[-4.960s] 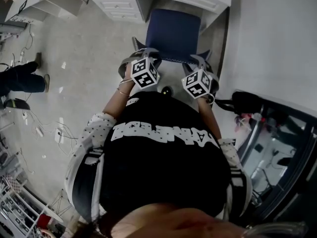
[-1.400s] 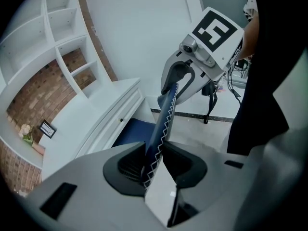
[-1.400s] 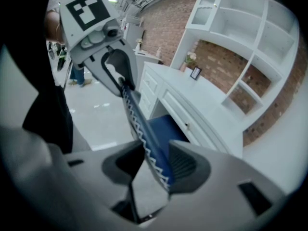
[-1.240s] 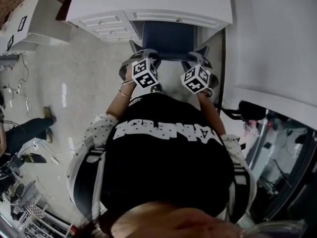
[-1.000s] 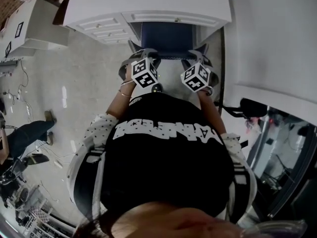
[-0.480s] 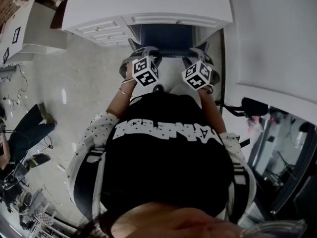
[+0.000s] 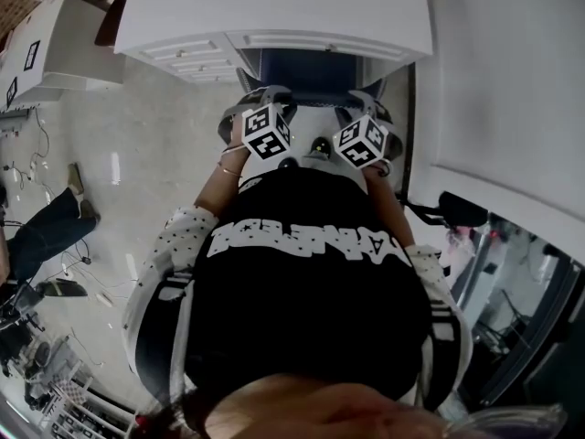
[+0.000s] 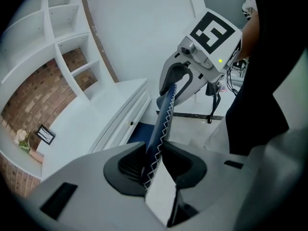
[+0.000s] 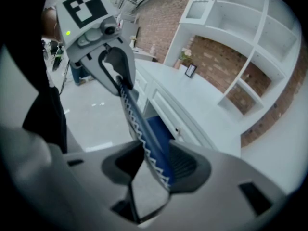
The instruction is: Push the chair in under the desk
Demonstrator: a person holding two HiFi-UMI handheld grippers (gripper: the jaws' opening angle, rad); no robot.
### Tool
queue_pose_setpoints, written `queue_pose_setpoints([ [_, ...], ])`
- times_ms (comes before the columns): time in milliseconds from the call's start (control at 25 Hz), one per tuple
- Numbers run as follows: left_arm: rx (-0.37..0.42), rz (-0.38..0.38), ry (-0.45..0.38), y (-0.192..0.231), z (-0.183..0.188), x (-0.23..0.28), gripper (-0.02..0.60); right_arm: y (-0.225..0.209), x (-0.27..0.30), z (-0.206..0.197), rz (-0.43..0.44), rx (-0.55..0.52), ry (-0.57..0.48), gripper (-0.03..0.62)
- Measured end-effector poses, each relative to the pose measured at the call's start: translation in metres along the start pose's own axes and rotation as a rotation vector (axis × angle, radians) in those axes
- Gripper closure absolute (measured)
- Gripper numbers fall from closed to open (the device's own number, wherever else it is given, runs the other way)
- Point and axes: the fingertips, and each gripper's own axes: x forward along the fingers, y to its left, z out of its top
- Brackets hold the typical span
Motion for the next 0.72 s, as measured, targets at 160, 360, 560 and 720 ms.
queue_pose_setpoints([
  [160,-0.007,0.016,0.004,0.006,0.004,0.005,0.445,-0.008,0.003,0.000,0.005,-0.011,-0.005,0.414],
  [360,-0.014,0.022,0.010,0.013,0.007,0.008,0.445,-0.016,0.007,0.003,0.010,-0.019,-0.011,0.414],
  [560,-0.019,0.020,0.010,0.017,0.009,0.012,0.445,-0.022,0.010,0.004,0.012,-0.025,-0.014,0.414],
  [720,-0.022,0.022,0.013,0.023,0.011,0.014,0.445,-0.028,0.013,0.005,0.014,-0.028,-0.015,0.414],
])
